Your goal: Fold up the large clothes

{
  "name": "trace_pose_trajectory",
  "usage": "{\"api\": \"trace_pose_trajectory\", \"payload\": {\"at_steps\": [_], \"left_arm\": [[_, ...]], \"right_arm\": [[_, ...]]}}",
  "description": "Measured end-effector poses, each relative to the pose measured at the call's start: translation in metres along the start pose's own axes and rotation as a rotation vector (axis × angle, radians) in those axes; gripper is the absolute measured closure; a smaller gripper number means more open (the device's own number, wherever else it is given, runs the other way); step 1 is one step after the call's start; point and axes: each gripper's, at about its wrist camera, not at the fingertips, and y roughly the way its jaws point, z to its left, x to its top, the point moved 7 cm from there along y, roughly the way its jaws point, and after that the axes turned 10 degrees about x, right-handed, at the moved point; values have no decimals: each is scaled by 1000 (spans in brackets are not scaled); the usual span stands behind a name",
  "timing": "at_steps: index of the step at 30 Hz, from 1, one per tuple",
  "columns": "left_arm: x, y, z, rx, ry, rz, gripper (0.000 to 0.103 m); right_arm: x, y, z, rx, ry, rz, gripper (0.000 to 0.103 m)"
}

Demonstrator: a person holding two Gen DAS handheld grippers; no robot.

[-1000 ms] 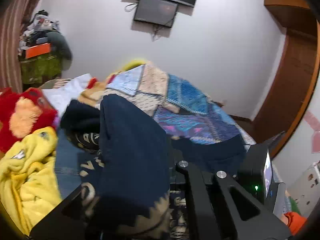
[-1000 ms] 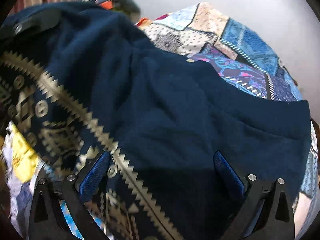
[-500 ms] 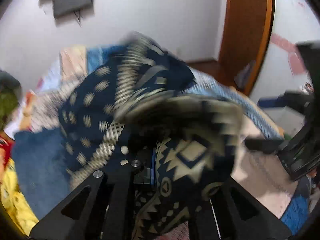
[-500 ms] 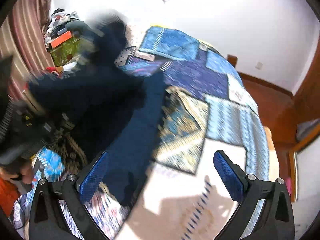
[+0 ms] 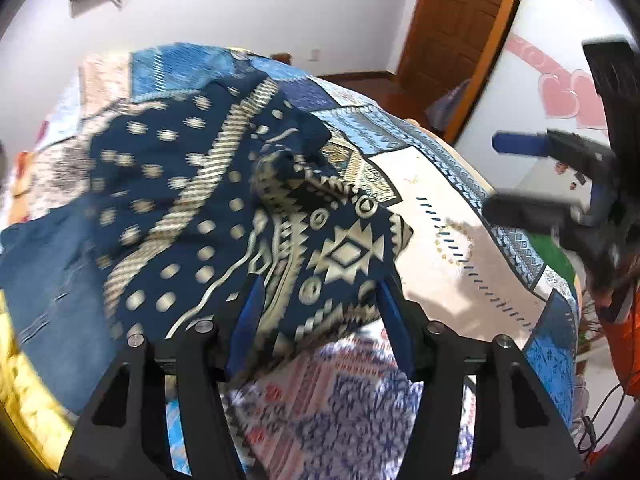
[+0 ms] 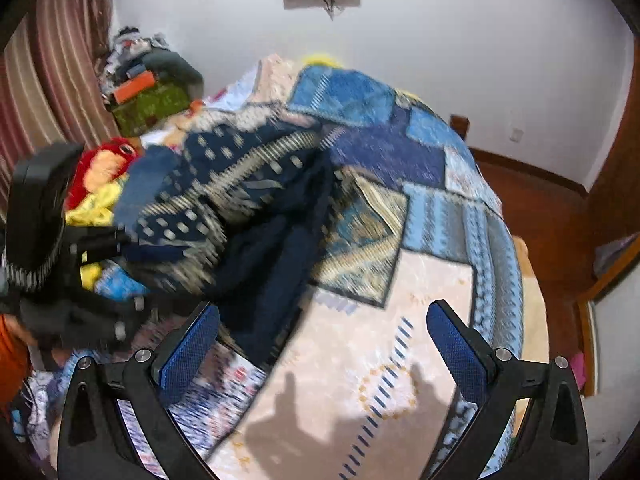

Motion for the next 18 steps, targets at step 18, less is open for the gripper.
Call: {"api": "trace_pose_trajectory", "payload": {"at_steps": [18], "left_arm": [[-19,29,126,215,-227,-15,22]], "right_arm": [[36,141,35,144,135,143,0]]}}
